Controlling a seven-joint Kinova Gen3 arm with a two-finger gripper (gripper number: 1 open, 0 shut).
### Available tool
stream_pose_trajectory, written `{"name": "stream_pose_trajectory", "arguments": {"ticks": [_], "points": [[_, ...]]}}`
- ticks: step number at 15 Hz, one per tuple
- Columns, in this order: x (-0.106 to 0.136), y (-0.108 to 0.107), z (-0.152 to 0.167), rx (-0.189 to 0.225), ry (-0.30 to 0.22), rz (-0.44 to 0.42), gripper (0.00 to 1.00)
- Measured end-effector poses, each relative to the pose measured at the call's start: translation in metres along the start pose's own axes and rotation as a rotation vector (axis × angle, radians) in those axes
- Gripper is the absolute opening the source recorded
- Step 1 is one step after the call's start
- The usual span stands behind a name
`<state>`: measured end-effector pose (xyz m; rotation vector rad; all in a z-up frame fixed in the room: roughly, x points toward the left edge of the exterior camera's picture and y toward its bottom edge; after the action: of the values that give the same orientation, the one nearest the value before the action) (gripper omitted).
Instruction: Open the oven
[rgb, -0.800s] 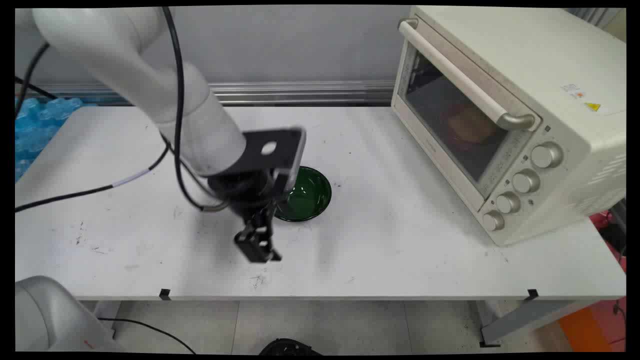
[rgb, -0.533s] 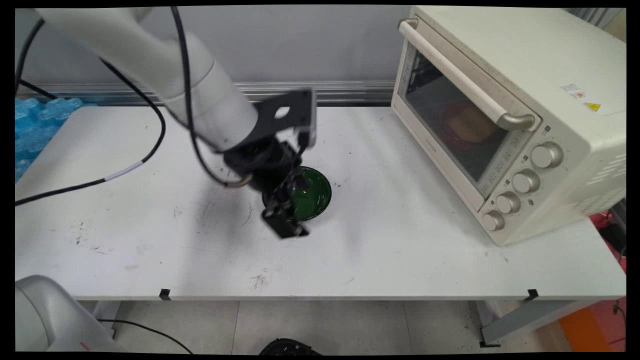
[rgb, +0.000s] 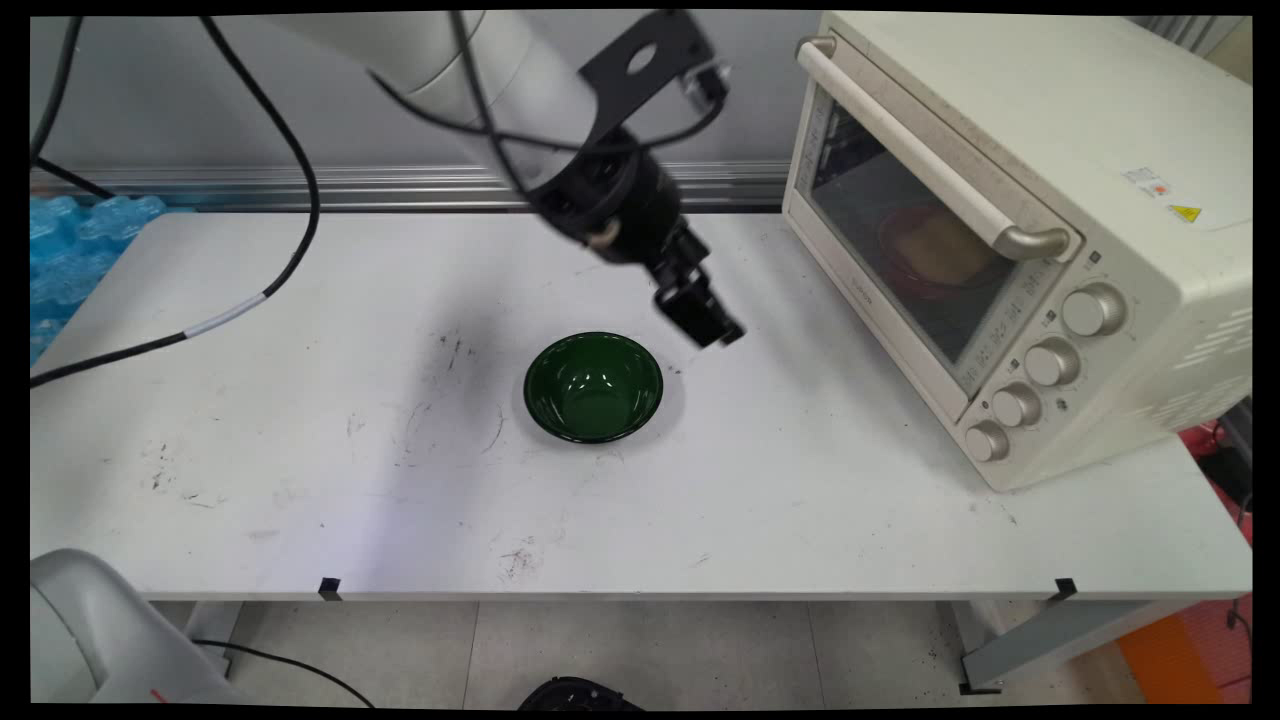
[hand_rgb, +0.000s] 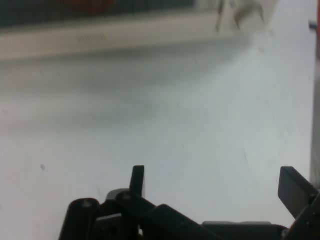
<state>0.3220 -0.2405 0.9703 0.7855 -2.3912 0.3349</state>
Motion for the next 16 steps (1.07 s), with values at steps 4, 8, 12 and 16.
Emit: {"name": "stream_pose_trajectory", "arguments": {"ticks": [4,8,12,16], "points": [[0.032,-0.013,0.003,0.044,0.089,-0.068,1.00],[0.065,-0.025,0.009,0.073,0.158,-0.113,1.00],[0.095,-0.035,0.014,0.093,0.207,-0.139,1.00],[0.120,-0.043,0.021,0.107,0.228,-0.147,1.00]]}}
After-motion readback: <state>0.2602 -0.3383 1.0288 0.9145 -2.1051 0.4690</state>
